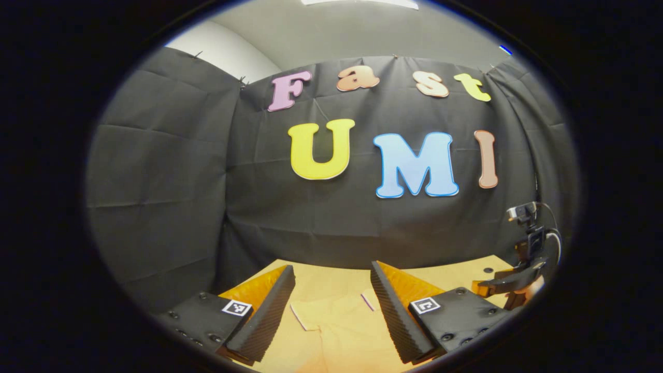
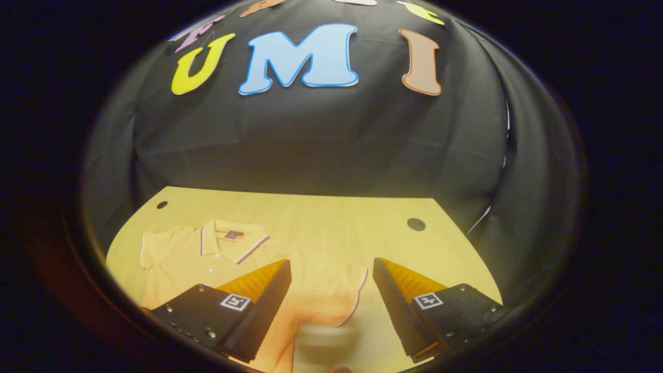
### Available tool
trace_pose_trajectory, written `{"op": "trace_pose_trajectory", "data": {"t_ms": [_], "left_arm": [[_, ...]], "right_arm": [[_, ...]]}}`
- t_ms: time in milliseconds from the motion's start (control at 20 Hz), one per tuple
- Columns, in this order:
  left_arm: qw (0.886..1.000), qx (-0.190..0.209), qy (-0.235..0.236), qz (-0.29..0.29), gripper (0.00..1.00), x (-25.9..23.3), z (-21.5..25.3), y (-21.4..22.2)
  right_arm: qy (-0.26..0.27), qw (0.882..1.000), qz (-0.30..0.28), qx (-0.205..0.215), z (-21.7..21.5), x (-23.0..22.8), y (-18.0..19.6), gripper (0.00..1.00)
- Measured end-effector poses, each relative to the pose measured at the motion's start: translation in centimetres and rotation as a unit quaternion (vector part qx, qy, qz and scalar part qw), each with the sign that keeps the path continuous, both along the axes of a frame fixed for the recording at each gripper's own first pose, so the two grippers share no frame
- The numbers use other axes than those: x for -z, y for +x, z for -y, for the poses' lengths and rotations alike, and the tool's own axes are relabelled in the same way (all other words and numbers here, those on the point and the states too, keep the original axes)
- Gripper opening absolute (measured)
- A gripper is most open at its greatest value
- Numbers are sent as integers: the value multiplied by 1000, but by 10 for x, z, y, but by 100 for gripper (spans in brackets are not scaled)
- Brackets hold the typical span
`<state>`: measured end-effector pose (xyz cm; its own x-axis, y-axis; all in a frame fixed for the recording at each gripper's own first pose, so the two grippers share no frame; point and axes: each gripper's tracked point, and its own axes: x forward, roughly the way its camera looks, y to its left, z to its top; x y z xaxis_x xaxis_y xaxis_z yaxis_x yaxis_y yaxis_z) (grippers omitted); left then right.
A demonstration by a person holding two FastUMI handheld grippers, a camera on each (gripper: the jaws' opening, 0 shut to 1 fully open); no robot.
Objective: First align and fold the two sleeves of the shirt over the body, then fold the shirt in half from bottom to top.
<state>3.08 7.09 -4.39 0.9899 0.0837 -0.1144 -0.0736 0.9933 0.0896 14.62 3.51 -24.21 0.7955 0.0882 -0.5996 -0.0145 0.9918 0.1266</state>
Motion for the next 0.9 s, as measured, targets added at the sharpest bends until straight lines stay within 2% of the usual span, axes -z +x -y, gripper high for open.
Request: {"op": "trace_pose_trajectory", "data": {"t_ms": [50, 300, 650, 900], "left_arm": [[1000, -2, -1, -2, 96, 1, 1, -2], [1000, -11, 4, -6, 95, 4, 8, -9], [1000, 11, 2, -9, 95, 7, 21, -2], [999, 23, -13, -28, 95, 21, 13, 6]], "right_arm": [[0, 1000, -9, 1, 1, 11, 3, 98], [5, 998, -54, 6, 3, 51, 13, 98], [10, 991, -133, 17, 2, 107, 12, 98], [29, 986, -161, 33, -1, 122, 12, 98]]}}
